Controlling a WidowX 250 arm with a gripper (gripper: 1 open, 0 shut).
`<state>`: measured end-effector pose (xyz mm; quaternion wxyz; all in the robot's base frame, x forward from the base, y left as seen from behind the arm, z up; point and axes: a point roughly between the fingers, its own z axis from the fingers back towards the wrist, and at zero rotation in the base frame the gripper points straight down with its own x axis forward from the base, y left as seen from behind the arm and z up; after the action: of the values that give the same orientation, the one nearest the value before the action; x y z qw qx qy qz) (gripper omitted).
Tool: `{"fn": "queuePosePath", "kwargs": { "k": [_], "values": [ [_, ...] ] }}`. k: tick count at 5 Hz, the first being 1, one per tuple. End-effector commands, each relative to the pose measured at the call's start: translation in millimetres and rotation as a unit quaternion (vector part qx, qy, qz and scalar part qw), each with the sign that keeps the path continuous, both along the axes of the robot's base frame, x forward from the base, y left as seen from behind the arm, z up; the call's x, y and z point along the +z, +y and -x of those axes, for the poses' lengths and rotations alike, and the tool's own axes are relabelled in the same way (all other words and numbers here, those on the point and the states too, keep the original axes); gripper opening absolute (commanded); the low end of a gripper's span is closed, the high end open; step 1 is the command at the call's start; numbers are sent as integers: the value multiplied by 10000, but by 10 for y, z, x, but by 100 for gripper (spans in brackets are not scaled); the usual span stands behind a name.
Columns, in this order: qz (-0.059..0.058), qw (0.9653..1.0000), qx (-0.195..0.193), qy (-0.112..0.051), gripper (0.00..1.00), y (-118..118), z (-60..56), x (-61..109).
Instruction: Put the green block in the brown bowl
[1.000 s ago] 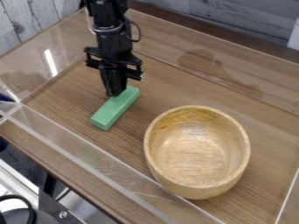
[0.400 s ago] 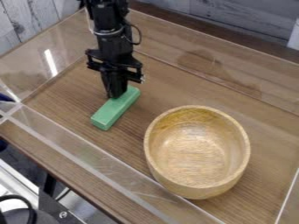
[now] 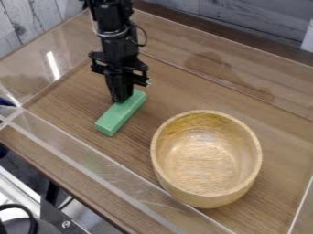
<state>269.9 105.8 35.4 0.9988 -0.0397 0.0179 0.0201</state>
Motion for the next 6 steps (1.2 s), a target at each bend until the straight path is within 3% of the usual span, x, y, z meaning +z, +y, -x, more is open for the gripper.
{"fn": "queuePosePath", "kwargs": {
  "k": [1, 6],
  "values": [
    [-23, 10000, 22, -75, 0, 36, -14, 19],
    [23, 10000, 28, 5, 0, 74, 48, -108]
  ]
}}
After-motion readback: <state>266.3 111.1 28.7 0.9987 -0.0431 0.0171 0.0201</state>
